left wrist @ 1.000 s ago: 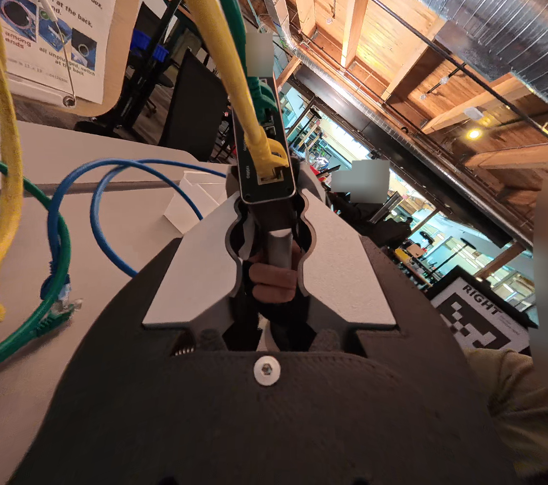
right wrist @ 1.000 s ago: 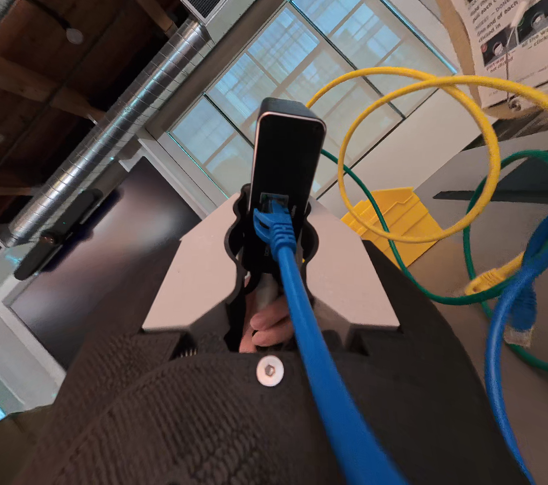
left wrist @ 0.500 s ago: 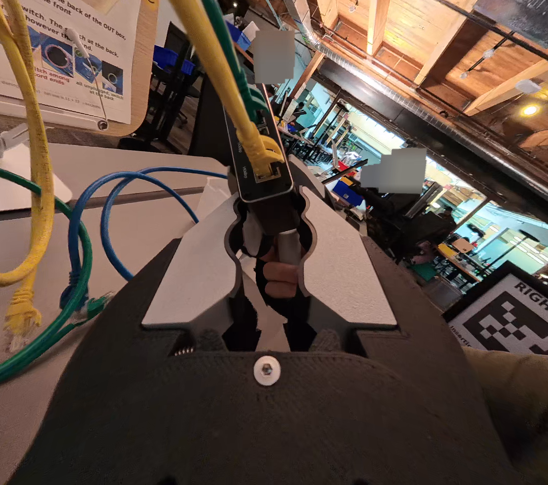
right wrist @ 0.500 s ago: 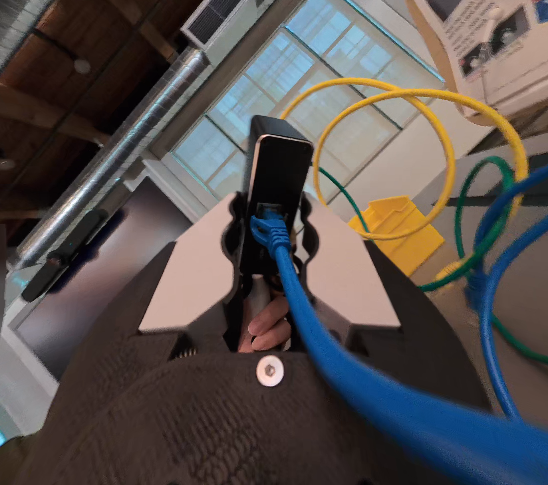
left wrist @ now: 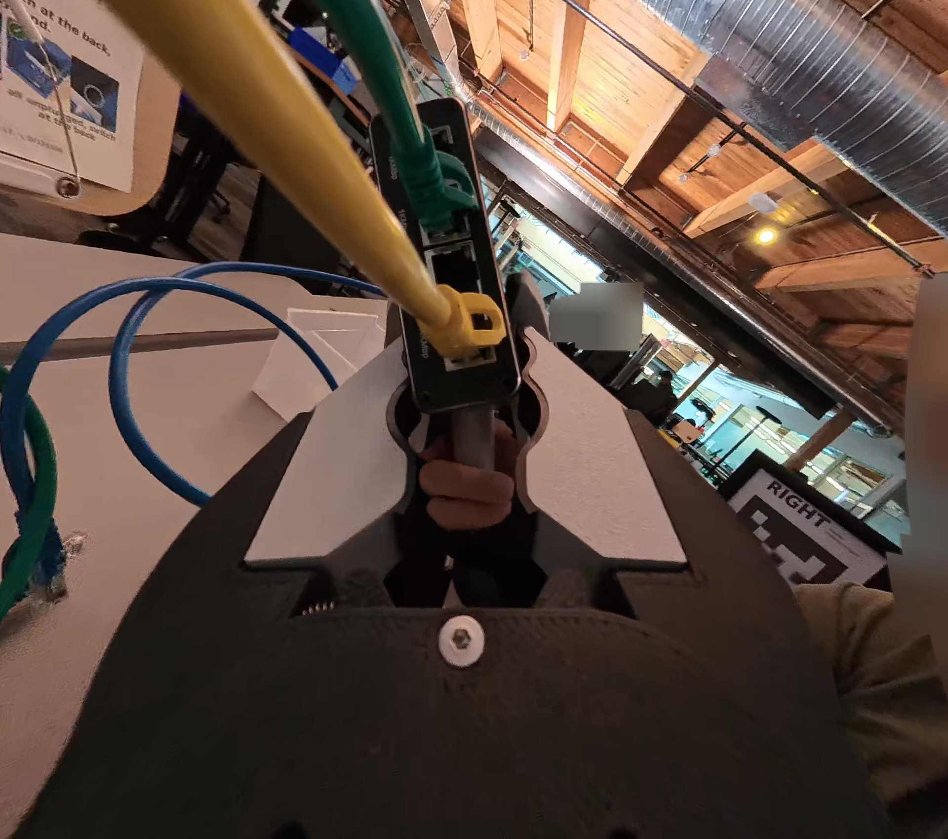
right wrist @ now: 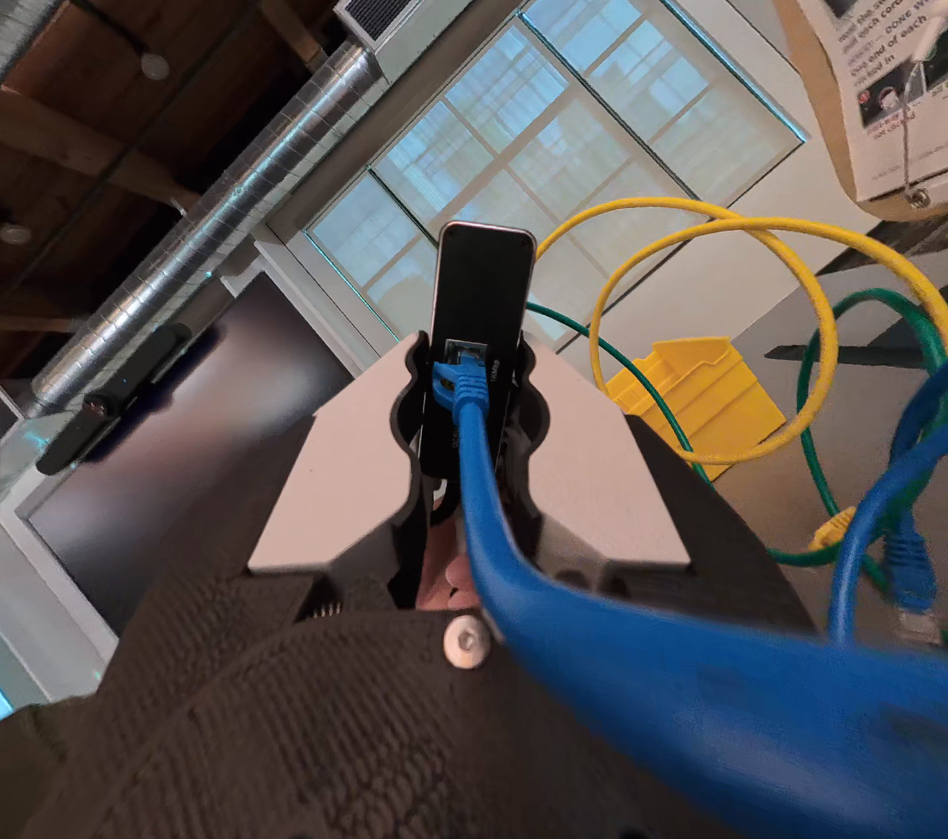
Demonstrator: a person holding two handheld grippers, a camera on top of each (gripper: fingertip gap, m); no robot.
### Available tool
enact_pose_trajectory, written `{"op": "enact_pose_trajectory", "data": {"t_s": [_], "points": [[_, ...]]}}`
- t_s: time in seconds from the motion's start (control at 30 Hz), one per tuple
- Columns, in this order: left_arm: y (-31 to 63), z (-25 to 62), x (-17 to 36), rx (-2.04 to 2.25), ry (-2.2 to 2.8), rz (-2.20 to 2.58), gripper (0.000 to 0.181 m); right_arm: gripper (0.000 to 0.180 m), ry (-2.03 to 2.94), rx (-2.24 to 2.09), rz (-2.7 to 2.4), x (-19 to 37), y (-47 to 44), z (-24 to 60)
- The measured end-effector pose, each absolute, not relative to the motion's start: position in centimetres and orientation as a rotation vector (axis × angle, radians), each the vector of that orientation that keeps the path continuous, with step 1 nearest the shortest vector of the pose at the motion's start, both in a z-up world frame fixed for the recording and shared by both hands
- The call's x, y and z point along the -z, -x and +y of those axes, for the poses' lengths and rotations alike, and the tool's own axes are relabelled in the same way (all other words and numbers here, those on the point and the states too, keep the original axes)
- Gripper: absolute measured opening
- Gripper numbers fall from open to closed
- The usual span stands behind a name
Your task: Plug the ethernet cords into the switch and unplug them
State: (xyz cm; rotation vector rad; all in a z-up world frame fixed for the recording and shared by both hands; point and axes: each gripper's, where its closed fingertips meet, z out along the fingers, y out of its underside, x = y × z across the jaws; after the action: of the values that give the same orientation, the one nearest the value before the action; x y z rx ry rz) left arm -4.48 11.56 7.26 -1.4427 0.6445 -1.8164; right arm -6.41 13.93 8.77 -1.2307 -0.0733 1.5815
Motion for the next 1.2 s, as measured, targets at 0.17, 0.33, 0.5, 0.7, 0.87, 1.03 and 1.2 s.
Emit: {"op": "enact_pose_trajectory", "data": {"t_s": [0.17, 0.33, 0.5, 0.7, 0.87, 1.03, 1.2], "points": [[6.5, 12.4, -8.8, 1.878, 1.392, 0.575, 0.032, 0.054, 1.216, -1.368, -0.260, -9.7, 7.1, 13.2], [7.9, 12.4, -10.2, 1.885, 1.377, 0.600, 0.032, 0.058, 1.165, -1.001, -0.443, -9.4, 6.9, 13.1], [8.1, 11.3, -10.9, 1.920, 1.402, 0.674, 0.032, 0.039, 0.972, -0.749, -0.610, -11.2, 6.0, 10.6], [7.8, 10.2, -10.6, 1.976, 1.458, 0.742, 0.033, 0.022, 0.910, -0.475, -0.720, -11.7, 5.5, 9.5], [7.9, 9.7, -10.6, 2.012, 1.477, 0.785, 0.033, 0.021, 0.922, -0.344, -0.843, -11.3, 5.8, 9.1], [8.0, 9.1, -10.6, 2.023, 1.492, 0.840, 0.033, 0.010, 0.929, -0.328, -0.921, -11.0, 6.3, 8.4], [8.0, 8.9, -10.9, 2.002, 1.463, 0.865, 0.034, 0.010, 0.907, -0.231, -0.940, -11.2, 6.4, 8.0]]}}
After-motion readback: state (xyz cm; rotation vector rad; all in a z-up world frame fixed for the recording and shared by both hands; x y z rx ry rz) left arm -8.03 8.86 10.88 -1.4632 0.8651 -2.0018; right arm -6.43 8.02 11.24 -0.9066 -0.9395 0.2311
